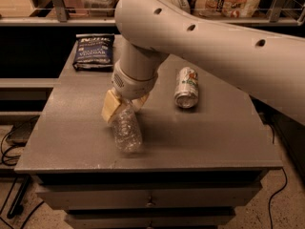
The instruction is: Pick water bottle
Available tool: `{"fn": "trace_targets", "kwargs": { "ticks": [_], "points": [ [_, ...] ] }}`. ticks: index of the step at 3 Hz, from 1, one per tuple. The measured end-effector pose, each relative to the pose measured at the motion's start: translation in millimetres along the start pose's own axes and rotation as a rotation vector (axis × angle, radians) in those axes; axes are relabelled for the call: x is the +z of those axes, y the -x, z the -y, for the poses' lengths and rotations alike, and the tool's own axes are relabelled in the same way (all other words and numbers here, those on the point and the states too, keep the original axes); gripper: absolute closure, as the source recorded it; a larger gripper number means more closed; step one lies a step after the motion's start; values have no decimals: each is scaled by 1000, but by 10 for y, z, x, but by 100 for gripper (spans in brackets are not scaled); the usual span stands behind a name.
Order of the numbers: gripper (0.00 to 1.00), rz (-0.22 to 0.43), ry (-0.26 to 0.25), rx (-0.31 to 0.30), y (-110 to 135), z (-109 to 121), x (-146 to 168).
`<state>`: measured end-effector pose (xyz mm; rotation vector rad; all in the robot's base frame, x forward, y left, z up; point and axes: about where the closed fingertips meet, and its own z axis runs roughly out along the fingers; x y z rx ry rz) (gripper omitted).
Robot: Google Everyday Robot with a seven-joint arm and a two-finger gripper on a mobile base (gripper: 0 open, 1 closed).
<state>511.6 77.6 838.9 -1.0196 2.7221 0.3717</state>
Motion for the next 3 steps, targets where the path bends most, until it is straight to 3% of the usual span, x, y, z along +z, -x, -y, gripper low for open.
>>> {"fn": "trace_targets", "kwargs": {
  "ticks": [1, 2, 3],
  "points": [
    [85, -1, -7, 5, -9, -4, 13],
    [100, -1, -7, 5, -4, -7, -2],
    [100, 40, 37, -47, 37, -20, -183]
  ]
}}
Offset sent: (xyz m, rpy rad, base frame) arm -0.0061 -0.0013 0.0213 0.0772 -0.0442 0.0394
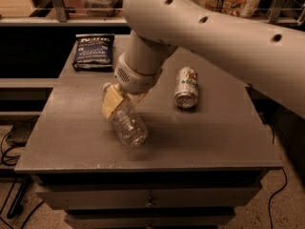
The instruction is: Pick water bottle
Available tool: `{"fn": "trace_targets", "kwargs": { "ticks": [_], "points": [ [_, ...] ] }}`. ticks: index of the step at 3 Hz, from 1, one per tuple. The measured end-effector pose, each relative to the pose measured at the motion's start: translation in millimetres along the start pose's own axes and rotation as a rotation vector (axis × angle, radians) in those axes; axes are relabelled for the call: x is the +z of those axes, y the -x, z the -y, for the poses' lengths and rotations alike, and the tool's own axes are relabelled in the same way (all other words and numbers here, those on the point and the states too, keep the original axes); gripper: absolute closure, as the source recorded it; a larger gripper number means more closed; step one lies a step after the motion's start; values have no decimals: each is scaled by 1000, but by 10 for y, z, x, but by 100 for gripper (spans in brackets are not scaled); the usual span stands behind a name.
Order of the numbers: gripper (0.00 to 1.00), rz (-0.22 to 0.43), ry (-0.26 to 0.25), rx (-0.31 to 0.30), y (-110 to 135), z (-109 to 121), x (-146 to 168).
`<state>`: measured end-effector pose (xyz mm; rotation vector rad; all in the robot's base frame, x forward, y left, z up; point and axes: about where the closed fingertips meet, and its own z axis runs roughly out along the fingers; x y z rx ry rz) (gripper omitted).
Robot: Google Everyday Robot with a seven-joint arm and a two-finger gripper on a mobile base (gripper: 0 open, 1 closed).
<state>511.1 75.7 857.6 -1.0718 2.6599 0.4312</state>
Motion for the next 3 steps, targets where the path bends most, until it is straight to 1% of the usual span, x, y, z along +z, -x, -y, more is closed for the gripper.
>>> {"fn": "trace_targets", "kwargs": {
  "ticks": [1, 2, 3],
  "points": [
    [100, 120, 82, -76, 109, 34, -681],
    [100, 263, 154, -243, 229, 111, -1592],
    [100, 309, 127, -275, 330, 83, -1767]
  ]
}}
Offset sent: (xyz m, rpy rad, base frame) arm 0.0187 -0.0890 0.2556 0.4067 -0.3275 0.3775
